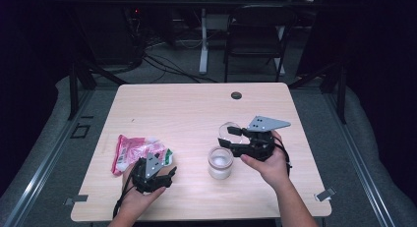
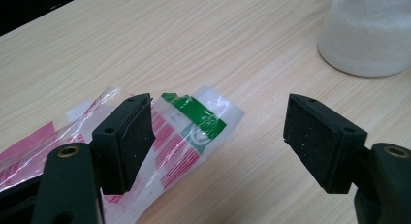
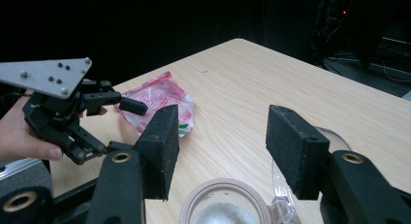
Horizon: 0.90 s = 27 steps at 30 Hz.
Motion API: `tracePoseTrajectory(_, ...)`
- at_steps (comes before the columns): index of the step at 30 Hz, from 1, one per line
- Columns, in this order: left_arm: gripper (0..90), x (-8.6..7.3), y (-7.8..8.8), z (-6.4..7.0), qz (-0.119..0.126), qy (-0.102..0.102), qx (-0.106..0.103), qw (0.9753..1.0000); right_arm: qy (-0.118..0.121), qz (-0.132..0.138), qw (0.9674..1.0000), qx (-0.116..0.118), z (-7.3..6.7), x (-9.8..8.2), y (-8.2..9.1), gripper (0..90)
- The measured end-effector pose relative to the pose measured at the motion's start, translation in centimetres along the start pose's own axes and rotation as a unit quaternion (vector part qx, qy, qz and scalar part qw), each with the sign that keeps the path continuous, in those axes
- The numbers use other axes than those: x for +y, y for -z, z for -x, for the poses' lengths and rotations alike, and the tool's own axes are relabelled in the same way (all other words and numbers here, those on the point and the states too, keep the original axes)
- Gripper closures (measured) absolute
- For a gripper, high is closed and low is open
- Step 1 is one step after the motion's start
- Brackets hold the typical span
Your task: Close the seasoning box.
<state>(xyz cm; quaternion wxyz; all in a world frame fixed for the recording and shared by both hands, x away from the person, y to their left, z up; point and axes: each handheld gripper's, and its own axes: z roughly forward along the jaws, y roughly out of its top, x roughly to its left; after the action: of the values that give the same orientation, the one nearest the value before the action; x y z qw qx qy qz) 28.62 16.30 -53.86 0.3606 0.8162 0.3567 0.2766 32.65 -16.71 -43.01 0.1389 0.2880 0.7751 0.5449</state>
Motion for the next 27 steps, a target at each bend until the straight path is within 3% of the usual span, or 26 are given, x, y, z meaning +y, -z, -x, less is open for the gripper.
tracePoseTrajectory(9, 29.7, -0.1, 0.0, 0.3, 0.009, 0.003, -0.007, 0.9999, -0.008, 0.005, 0.9997, -0.023, 0.8, 0.0, 0.7, 50.0)
tracePoseTrajectory(16, 33.6, -0.3, 0.3, 0.2, 0.014, 0.0, 0.001, 0.9999, -0.027, 0.016, 0.9979, -0.057, 1.8, -0.3, 1.6, 59.8)
tracePoseTrajectory(27, 36.9, -0.5, 0.5, -0.2, 0.016, 0.011, 0.006, 0.9998, -0.048, 0.008, 0.9952, -0.085, 3.7, -1.0, 2.6, 82.6)
